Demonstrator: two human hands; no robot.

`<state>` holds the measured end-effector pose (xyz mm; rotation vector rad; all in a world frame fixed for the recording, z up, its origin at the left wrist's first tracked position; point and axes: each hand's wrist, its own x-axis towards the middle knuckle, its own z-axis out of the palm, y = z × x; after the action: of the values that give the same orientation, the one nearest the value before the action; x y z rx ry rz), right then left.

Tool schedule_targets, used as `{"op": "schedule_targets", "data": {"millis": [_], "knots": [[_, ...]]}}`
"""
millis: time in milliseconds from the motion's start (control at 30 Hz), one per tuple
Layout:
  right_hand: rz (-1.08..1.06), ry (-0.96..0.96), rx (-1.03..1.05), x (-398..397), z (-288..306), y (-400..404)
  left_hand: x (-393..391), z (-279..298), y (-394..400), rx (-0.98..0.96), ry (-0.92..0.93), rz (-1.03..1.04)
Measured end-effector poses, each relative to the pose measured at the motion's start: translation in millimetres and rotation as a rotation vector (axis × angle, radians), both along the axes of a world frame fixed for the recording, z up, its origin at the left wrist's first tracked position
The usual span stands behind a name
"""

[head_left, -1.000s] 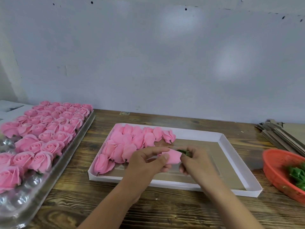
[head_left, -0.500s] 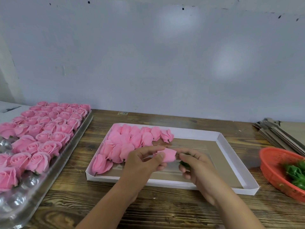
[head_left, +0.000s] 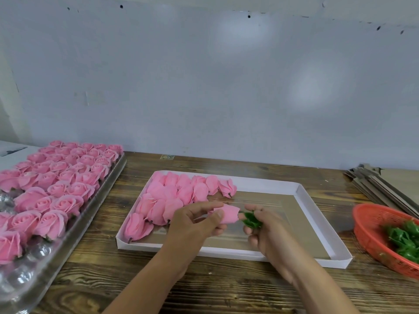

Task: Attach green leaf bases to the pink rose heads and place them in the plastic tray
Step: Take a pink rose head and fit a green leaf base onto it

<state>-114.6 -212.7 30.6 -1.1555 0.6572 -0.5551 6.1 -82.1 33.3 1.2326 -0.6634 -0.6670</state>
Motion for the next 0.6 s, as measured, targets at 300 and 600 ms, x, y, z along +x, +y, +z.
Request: {"op": "schedule_targets", "data": {"millis": [300, 600], "knots": [[0.017, -0.169, -0.059, -3.9, -1.4, 3.1, -1.2, -0.7, 0.4, 0.009, -0.029, 0.002], [0.061, -0.103, -0.276, -6.0, -2.9, 8.6, 1.3, -3.4, -0.2, 0.021, -0.020, 0.002]]}}
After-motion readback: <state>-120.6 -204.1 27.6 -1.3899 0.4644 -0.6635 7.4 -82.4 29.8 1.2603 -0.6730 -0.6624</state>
